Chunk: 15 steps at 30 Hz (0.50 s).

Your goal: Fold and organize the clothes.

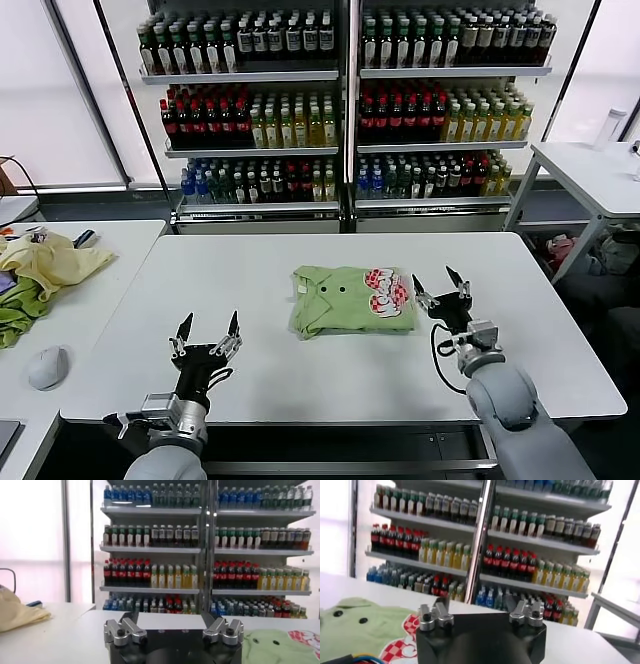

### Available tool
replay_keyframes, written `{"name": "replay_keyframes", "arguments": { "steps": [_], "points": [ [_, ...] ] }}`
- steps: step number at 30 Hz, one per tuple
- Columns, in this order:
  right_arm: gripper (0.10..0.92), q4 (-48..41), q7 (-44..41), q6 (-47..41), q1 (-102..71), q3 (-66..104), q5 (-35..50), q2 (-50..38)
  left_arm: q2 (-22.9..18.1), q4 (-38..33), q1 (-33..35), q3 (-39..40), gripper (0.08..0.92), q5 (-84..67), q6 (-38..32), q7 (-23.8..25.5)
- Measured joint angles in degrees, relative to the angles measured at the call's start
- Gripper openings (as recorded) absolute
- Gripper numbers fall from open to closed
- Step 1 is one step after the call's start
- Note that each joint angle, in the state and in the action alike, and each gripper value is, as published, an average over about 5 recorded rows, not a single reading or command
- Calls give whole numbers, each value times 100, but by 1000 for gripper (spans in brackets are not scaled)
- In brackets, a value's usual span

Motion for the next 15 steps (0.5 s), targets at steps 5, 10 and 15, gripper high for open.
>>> {"name": "replay_keyframes", "arguments": {
  "steps": [5, 10, 15],
  "points": [
    [818, 411, -2, 255, -484, 274, -53, 41, -1, -67, 79, -38, 823, 56, -71, 91],
    [823, 774, 46, 434, -889, 426, -158, 116, -19, -138, 162, -51, 823, 111, -143, 182],
    [823, 1060, 136, 550, -1181, 493, -268, 192, -44, -206, 239, -60, 823, 153, -202, 252]
  ]
}}
